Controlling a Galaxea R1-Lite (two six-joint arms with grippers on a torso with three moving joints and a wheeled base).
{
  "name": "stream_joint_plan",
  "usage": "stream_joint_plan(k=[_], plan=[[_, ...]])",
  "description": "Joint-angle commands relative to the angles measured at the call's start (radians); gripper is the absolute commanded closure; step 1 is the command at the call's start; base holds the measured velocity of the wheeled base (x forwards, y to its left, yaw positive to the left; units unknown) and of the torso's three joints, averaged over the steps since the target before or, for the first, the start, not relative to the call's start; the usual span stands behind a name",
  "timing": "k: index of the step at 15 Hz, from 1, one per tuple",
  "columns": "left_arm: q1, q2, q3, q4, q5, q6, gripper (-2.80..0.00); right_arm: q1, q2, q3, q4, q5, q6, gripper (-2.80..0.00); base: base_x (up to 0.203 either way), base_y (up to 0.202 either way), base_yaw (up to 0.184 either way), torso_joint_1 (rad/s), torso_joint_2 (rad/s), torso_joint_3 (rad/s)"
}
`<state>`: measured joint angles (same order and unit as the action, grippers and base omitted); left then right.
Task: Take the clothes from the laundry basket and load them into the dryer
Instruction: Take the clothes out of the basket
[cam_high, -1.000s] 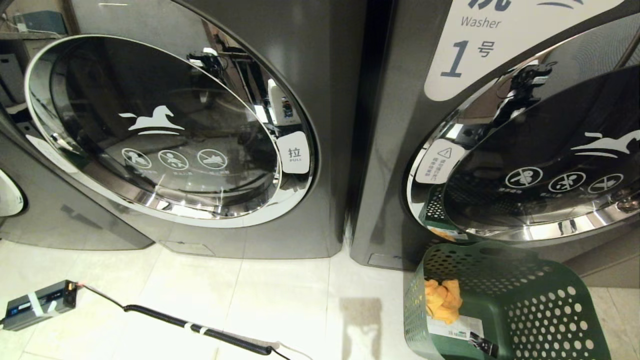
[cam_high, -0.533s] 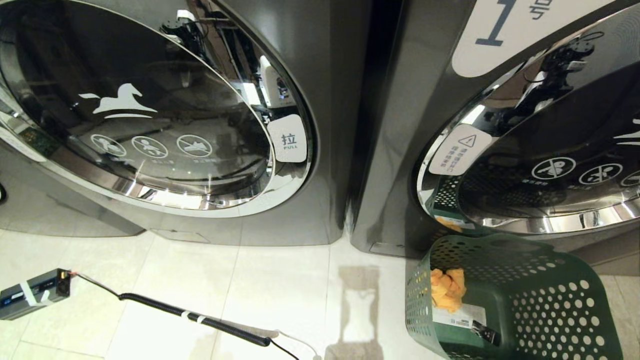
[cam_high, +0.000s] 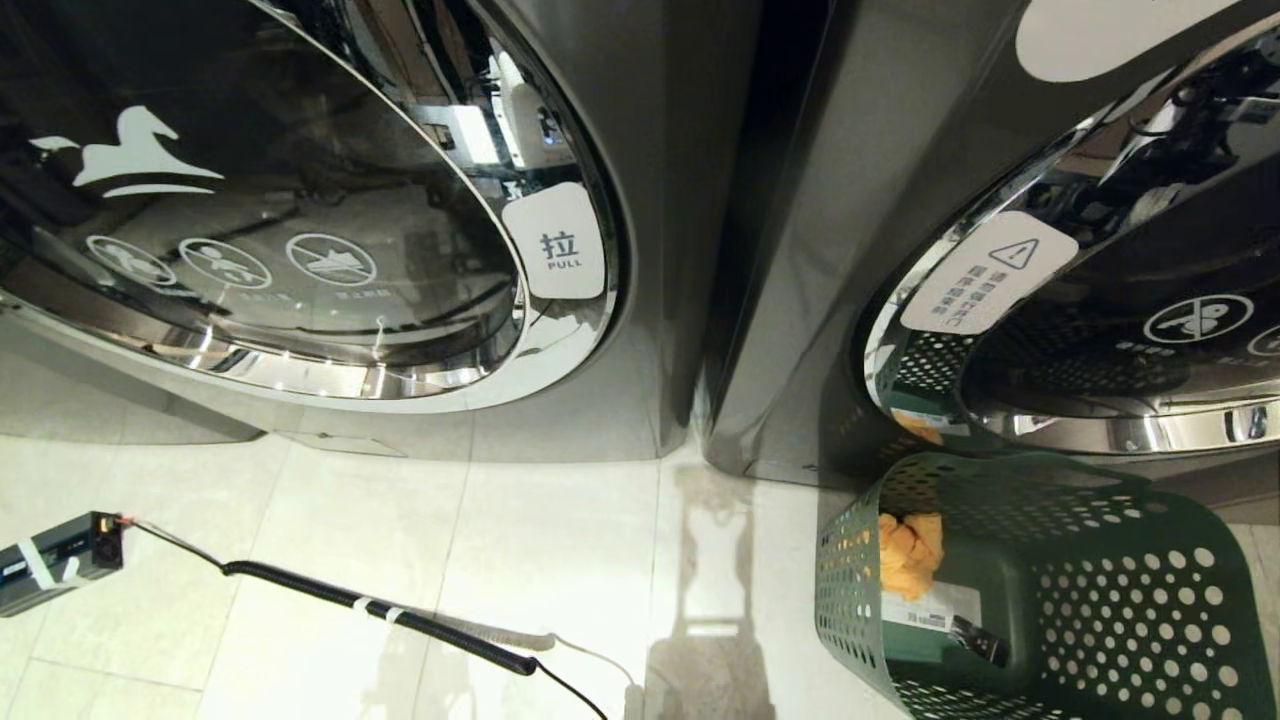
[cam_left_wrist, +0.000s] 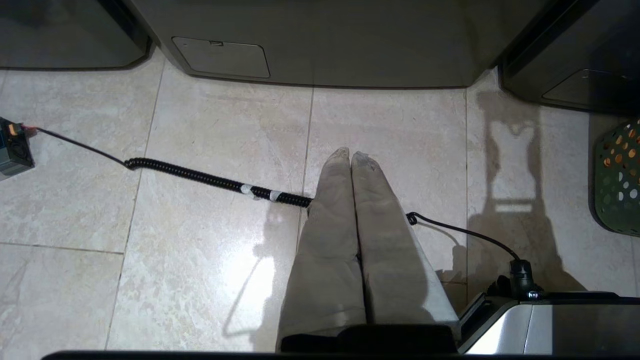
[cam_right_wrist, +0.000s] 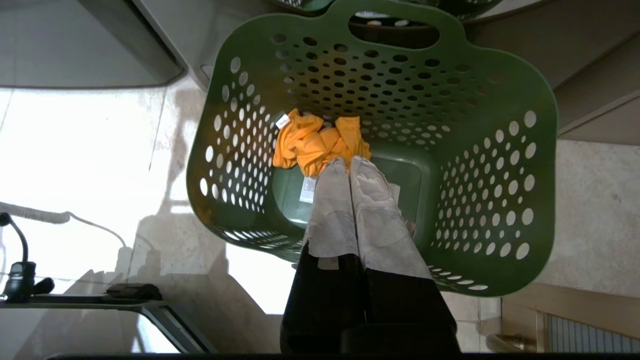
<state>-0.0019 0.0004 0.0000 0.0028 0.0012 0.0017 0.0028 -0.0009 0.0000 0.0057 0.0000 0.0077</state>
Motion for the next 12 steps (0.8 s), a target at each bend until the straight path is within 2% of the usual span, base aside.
stream_joint_plan(k=[1,5,9,11,12], plan=[[-0.001,-0.002,0.002,0.000,0.000,0.000,0.00,0.000,-0.001,0.000,0.000,0.000,0.000,0.00,0.000,0.000,0.000,0.002,0.00,-0.194],[-0.001,-0.002,0.002,0.000,0.000,0.000,0.00,0.000,-0.001,0.000,0.000,0.000,0.000,0.00,0.000,0.000,0.000,-0.001,0.00,-0.158],[-0.001,-0.002,0.000,0.004,0.000,0.009,0.00,0.000,0.009,-0.006,0.012,0.000,-0.021,0.00,0.000,0.000,0.000,0.001,0.00,-0.019],[0.000,-0.002,0.000,0.004,0.000,0.010,0.00,-0.001,0.013,-0.028,0.027,0.004,-0.125,0.00,0.000,0.000,0.000,0.000,0.00,0.000],[-0.001,-0.002,0.001,0.003,0.000,0.009,0.00,-0.001,0.030,-0.089,0.051,0.005,-0.162,0.00,0.000,0.000,0.000,0.000,0.00,0.000]])
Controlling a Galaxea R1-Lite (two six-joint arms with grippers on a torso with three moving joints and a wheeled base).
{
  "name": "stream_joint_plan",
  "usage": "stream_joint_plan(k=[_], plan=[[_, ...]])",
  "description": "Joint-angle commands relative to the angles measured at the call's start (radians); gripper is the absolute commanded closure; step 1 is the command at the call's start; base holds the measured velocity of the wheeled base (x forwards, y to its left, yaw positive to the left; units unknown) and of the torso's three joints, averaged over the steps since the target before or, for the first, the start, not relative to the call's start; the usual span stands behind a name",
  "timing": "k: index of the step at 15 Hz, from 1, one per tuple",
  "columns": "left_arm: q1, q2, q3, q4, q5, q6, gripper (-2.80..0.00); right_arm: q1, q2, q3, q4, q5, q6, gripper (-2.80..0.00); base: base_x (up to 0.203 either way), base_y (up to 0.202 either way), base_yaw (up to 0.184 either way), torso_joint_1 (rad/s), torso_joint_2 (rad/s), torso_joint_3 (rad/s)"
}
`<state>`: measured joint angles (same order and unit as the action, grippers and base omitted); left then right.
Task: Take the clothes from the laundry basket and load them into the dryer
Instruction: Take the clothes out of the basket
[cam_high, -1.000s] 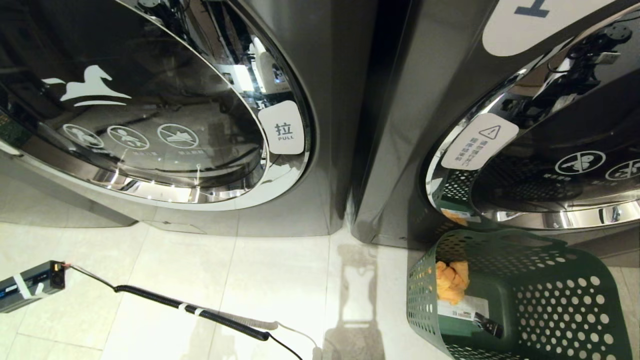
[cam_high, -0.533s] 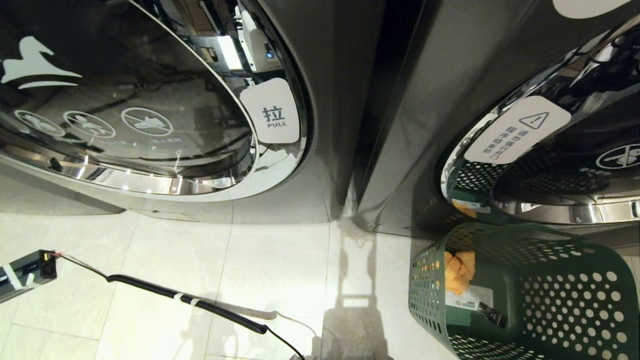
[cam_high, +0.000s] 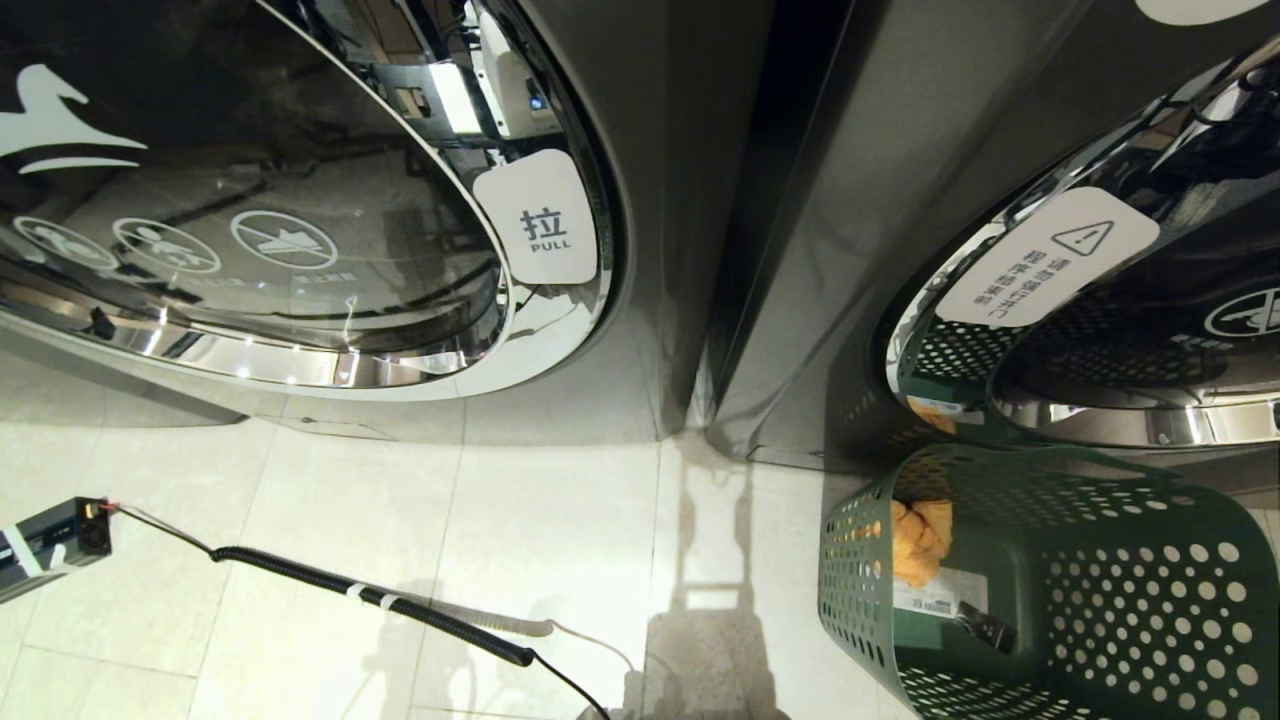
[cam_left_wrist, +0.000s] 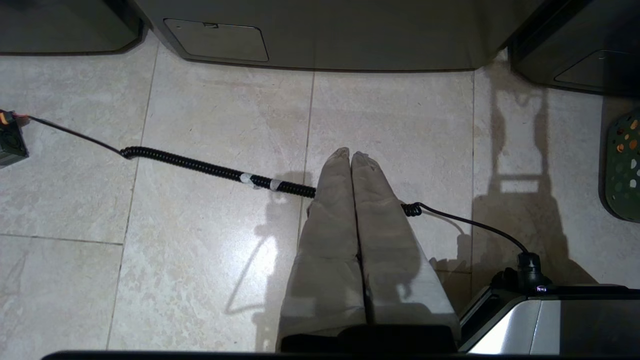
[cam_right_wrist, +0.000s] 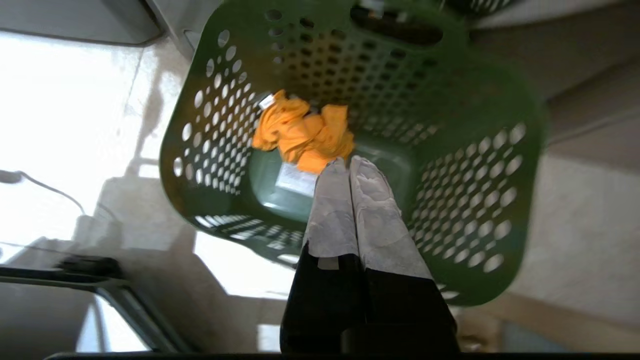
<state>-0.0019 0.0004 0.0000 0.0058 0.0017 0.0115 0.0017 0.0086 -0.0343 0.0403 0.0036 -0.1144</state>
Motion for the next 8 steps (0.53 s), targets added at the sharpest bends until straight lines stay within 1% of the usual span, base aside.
stream_joint_plan(k=[1,3,4,5,8], plan=[[-0.001,-0.002,0.002,-0.001,0.000,-0.002,0.00,-0.001,0.058,-0.145,0.061,0.000,-0.055,0.00,0.000,0.000,0.000,0.000,0.00,0.000],[-0.001,-0.002,0.002,-0.003,-0.002,-0.007,0.00,-0.004,0.226,-0.336,0.183,-0.029,-0.055,0.00,0.000,0.000,0.000,0.000,0.00,0.000],[0.000,-0.002,0.002,-0.003,-0.002,-0.007,0.00,-0.005,0.346,-0.394,0.219,-0.059,-0.033,0.00,0.000,0.000,0.000,0.000,0.00,0.000],[0.000,-0.002,0.002,-0.003,-0.002,-0.007,0.00,-0.007,0.484,-0.438,0.249,-0.097,0.017,0.00,0.000,0.000,0.000,0.000,0.00,0.000],[0.000,-0.002,0.002,-0.003,-0.002,-0.007,0.00,-0.010,0.861,-0.503,0.304,-0.176,0.241,0.00,0.000,0.000,0.000,0.000,0.00,0.000]])
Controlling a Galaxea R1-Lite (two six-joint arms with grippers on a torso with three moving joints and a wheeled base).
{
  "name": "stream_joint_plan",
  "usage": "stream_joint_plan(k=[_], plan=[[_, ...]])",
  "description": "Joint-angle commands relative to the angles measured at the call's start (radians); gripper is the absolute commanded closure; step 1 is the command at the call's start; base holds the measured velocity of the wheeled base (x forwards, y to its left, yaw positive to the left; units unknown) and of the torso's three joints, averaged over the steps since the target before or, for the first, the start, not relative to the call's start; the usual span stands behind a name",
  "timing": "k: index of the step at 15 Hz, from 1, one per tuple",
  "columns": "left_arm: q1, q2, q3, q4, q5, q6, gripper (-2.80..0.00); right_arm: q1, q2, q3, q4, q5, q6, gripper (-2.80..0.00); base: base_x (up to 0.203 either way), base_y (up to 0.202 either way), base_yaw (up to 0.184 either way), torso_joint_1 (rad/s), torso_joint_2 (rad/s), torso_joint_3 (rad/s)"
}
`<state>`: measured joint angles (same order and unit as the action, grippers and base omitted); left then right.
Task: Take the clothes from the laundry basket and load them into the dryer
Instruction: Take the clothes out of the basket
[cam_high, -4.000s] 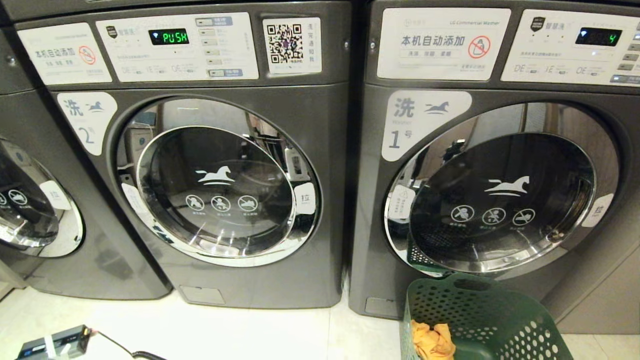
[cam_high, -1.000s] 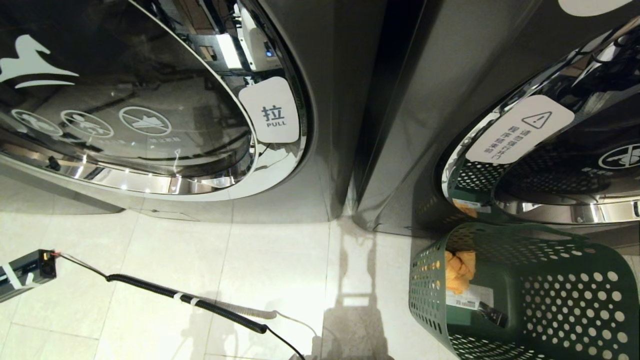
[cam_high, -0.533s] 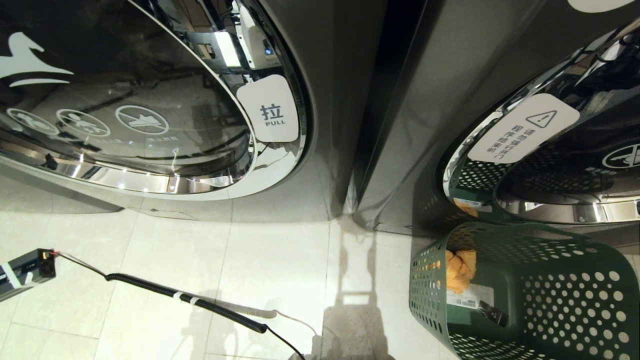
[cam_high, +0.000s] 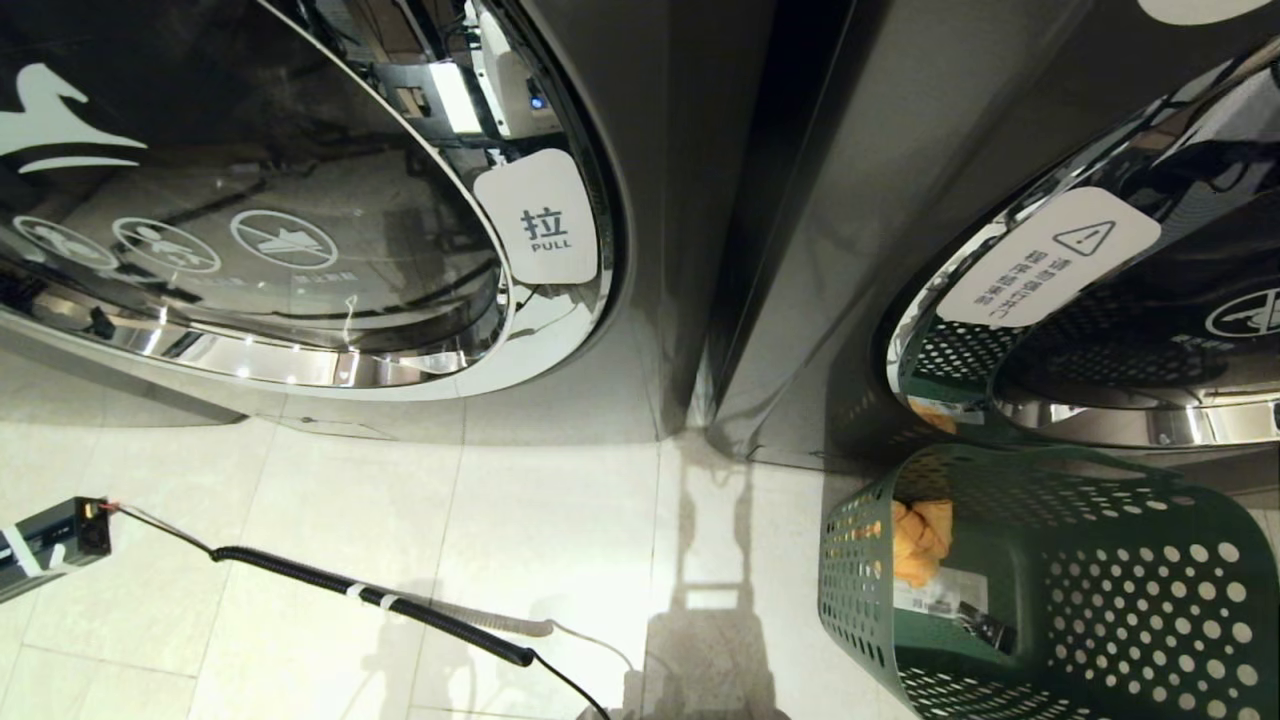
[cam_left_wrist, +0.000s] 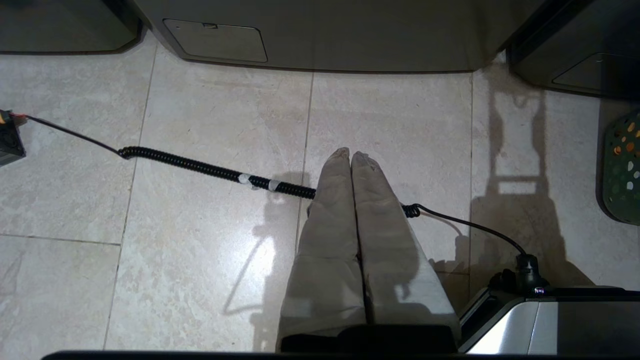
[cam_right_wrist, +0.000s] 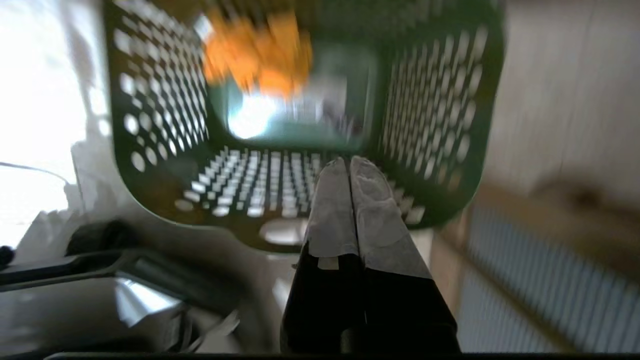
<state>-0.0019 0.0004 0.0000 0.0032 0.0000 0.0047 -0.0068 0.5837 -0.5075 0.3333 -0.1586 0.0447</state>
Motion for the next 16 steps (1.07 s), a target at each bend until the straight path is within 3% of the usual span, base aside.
stream_joint_plan(k=[1,3,6,10,14,16], plan=[[0.000,-0.002,0.002,0.000,0.000,0.000,0.00,-0.002,0.403,-0.042,0.020,-0.026,0.149,0.00,0.000,0.000,0.000,0.000,0.00,0.000],[-0.001,-0.002,0.002,0.000,0.000,0.000,0.00,-0.004,0.618,-0.063,-0.014,-0.022,0.228,0.00,0.000,0.000,0.000,0.000,0.00,0.000],[0.000,-0.002,0.002,0.000,0.000,0.000,0.00,-0.015,0.959,-0.099,-0.266,-0.015,0.261,0.00,0.000,0.000,0.000,0.000,0.00,0.000],[0.000,-0.002,0.002,0.000,0.000,0.000,0.00,-0.089,1.303,-0.150,-0.573,0.030,0.144,0.00,0.000,0.000,0.000,0.000,0.00,0.000],[0.000,-0.002,0.002,0.000,0.000,0.000,0.00,-0.239,1.424,-0.162,-0.623,0.181,0.093,0.00,0.000,0.000,0.000,0.000,0.00,0.000],[0.000,-0.002,0.002,0.000,0.000,0.000,0.00,-0.297,1.457,-0.151,-0.626,0.209,0.018,0.00,0.000,0.000,0.000,0.000,0.00,0.000]])
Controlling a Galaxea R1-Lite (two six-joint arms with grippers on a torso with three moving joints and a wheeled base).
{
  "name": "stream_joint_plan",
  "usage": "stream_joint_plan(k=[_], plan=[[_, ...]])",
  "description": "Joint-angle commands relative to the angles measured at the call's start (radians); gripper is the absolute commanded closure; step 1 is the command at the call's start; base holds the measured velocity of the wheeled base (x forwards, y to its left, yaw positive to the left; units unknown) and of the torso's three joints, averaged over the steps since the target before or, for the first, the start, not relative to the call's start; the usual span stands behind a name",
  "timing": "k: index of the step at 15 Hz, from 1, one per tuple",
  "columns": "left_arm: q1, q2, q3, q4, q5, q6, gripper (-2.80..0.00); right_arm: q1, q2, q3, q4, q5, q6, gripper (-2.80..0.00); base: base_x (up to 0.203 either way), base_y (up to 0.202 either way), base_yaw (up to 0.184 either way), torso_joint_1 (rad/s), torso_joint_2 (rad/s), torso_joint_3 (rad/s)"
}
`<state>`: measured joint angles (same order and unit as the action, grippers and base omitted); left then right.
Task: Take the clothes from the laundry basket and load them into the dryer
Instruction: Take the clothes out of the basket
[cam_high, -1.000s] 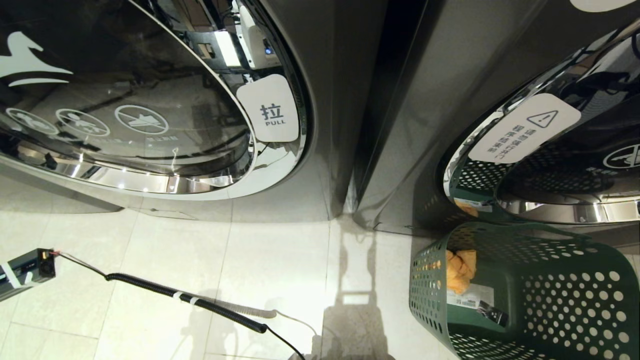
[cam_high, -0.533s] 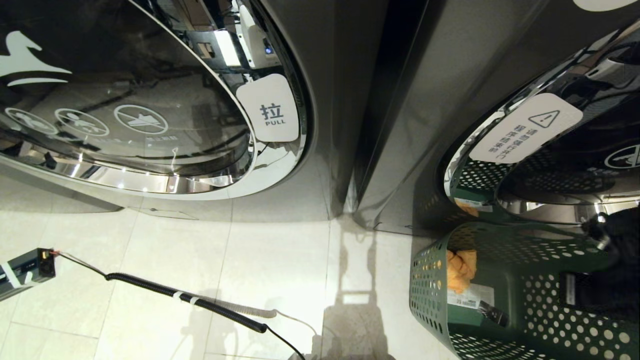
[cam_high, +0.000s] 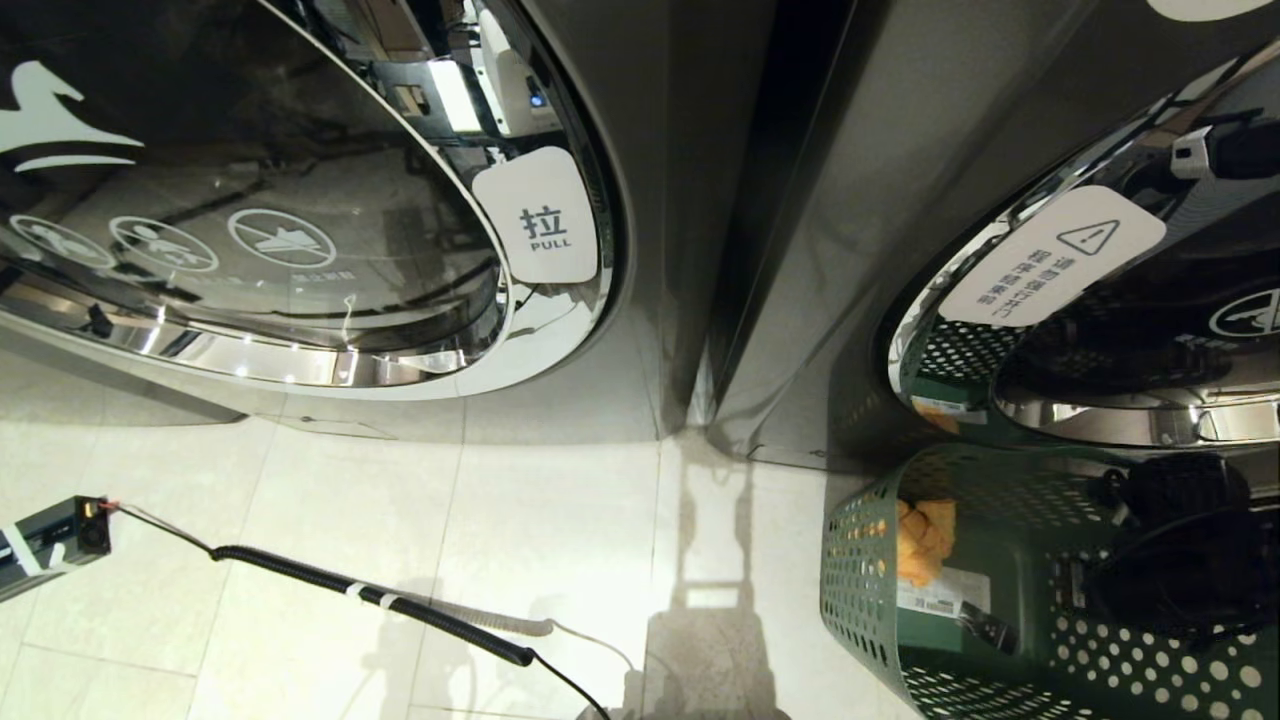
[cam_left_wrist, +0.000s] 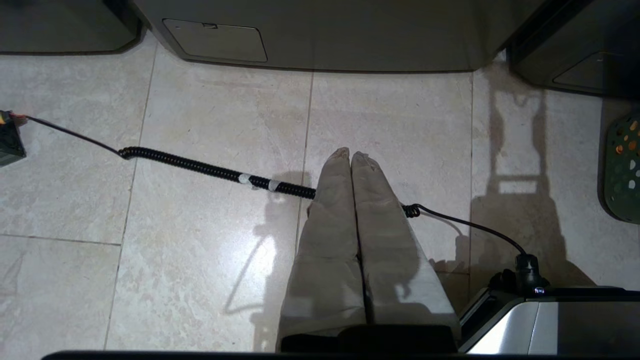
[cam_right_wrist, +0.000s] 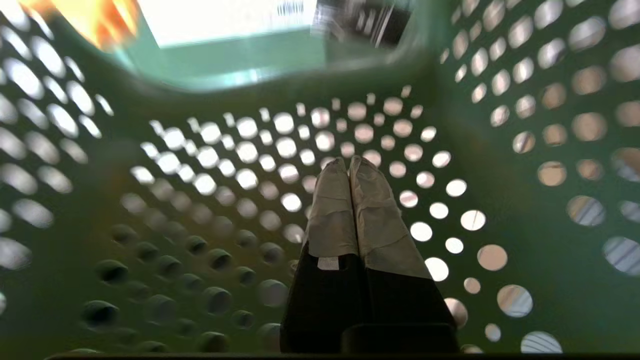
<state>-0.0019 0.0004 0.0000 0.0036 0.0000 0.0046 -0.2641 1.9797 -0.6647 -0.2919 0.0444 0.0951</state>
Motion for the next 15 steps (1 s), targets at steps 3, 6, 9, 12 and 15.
stream_joint_plan(k=[3,6,9,12,15], plan=[[0.000,-0.002,0.002,-0.001,0.000,0.000,0.00,-0.062,0.067,0.027,-0.009,0.056,-0.104,0.00,0.000,0.000,0.000,0.000,0.00,0.000],[0.000,-0.002,0.002,-0.001,0.000,0.000,0.00,-0.072,0.121,0.054,-0.010,0.067,-0.139,0.00,0.000,0.000,0.000,0.000,0.00,0.000],[0.000,-0.002,0.002,-0.001,0.000,0.000,0.00,-0.138,0.182,0.062,-0.053,0.109,-0.181,0.00,0.000,0.000,0.000,0.000,0.00,0.000],[-0.001,-0.002,0.002,-0.001,0.000,0.000,0.00,-0.191,0.266,0.052,-0.100,0.212,-0.246,0.00,0.000,0.000,0.000,0.000,0.00,0.000],[0.000,-0.002,0.002,-0.001,0.000,0.000,0.00,-0.218,0.375,0.048,-0.197,0.329,-0.258,0.00,0.000,0.000,0.000,0.000,0.00,0.000]])
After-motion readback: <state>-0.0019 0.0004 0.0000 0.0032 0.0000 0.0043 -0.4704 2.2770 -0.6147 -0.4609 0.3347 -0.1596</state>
